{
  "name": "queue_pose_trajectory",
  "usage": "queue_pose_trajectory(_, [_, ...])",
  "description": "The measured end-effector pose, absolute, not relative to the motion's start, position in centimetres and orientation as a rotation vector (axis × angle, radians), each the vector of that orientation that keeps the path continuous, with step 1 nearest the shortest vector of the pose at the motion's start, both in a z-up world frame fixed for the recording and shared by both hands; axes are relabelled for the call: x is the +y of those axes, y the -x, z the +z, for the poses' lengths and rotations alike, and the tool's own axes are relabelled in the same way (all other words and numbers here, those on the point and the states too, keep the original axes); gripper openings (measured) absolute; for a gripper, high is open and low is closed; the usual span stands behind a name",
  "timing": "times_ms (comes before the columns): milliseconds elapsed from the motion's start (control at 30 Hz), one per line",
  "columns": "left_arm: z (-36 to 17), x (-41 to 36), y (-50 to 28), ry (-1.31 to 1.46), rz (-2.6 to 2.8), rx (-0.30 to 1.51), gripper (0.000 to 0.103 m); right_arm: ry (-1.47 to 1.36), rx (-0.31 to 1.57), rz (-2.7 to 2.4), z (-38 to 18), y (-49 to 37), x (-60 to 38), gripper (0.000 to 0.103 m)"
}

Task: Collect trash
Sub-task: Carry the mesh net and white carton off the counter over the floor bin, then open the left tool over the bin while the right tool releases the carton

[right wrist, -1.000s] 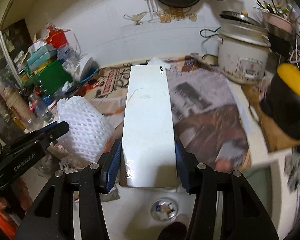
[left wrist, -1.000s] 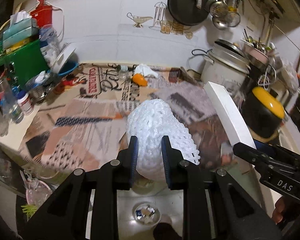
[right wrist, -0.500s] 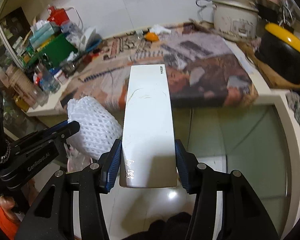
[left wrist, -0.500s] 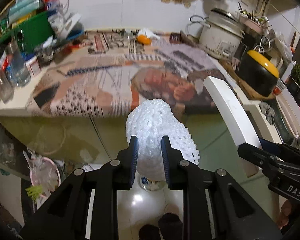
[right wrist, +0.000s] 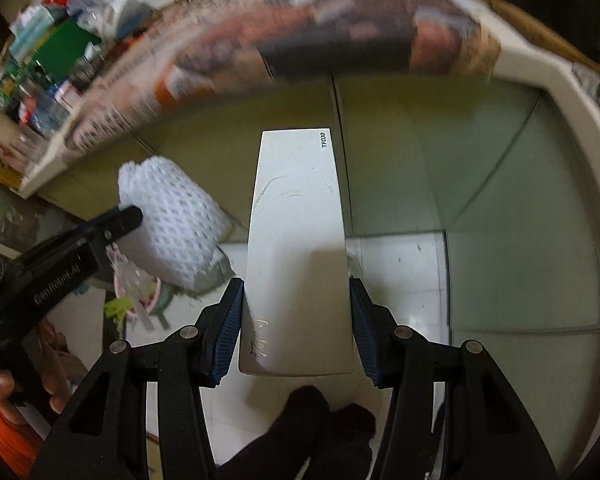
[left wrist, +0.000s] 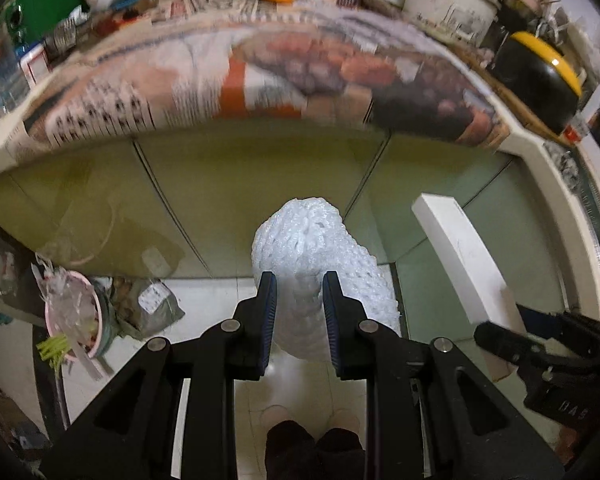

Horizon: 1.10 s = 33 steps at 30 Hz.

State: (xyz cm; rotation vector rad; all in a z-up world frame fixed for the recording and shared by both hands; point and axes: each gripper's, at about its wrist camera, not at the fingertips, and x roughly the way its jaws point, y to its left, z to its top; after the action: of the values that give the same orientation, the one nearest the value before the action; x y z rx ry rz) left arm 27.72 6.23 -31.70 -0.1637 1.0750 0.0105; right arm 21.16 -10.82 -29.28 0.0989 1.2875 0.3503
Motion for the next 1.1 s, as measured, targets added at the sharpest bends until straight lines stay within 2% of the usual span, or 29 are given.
queue_pose_trajectory(133, [-37.4,5.6,-28.4,0.186,0.045,1.11,0.023,-0.059,1.336,0.371,-34.2,-21.4,-11.2,0.048])
queue_pose_trajectory(600, [-58.6,7.0,-30.4,0.204,0.118,1.142,0.023,-0.014,1.486,0.467,-57.8,-24.0,-9.1,0.048])
queue_pose_trajectory(800, [-66.0,7.8,-31.7,0.197,0.128,1.139,0.023,0.001,1.526,0.5,-65.7,-25.5,-7.6,0.048])
queue_pose_trajectory(1100, [-72.7,8.1,-32.8,0.213,0.09,1.152,0.023,0.006,1.4,0.486,-67.7,-27.2,-6.8,0.051])
